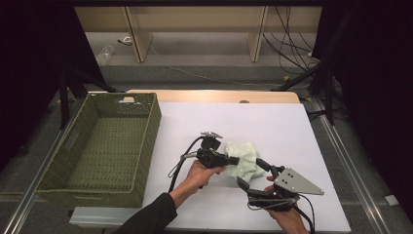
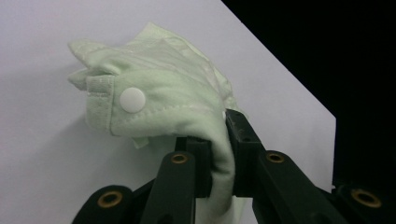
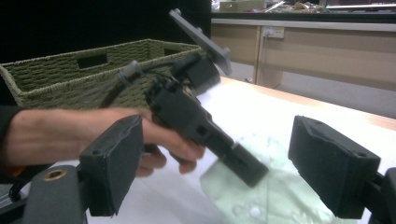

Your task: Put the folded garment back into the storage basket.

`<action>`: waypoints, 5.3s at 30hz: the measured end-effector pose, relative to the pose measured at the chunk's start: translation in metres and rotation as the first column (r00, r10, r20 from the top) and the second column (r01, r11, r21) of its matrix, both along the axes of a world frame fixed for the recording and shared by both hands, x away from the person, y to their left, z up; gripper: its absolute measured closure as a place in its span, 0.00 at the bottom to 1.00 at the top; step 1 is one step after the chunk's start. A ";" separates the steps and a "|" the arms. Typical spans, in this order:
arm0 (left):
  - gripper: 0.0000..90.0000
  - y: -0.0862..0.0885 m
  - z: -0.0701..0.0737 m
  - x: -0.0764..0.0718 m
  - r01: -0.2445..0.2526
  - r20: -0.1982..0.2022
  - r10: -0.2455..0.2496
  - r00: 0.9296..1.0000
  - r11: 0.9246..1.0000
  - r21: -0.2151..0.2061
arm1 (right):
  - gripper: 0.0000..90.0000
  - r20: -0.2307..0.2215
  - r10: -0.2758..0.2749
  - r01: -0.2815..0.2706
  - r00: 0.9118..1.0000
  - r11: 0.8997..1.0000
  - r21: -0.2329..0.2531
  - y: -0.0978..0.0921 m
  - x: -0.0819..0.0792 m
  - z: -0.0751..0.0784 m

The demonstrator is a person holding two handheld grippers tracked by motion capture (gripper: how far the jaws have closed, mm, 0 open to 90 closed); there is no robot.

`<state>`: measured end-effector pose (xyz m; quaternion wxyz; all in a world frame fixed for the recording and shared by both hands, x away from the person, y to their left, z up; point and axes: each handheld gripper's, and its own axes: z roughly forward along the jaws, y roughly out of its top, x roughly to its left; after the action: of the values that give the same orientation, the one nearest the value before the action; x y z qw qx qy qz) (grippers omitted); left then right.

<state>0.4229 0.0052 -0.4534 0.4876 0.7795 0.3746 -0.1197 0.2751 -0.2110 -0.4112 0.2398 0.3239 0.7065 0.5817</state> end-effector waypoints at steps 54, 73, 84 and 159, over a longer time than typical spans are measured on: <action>0.89 0.105 0.086 -0.037 -0.065 0.162 0.073 0.984 0.996 -0.058 | 0.21 0.001 0.000 0.000 1.000 1.000 0.000 0.001 0.000 0.000; 0.89 0.132 0.099 -0.044 -0.097 0.166 0.115 0.979 0.989 -0.109 | 0.21 0.001 0.002 -0.002 1.000 1.000 -0.002 0.001 -0.001 0.000; 0.89 0.153 0.110 -0.048 -0.122 0.175 0.145 0.974 0.983 -0.139 | 0.21 0.002 0.003 -0.003 1.000 1.000 -0.002 0.001 -0.001 0.000; 0.89 0.337 0.120 -0.039 -0.531 0.173 0.554 0.814 0.831 -0.164 | 0.21 -0.001 0.005 -0.005 1.000 1.000 -0.002 0.002 -0.001 0.000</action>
<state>0.3839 0.3424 -0.3331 0.5803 0.6206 0.5198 0.0887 0.2745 -0.2088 -0.4109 0.2382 0.3224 0.7081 0.5813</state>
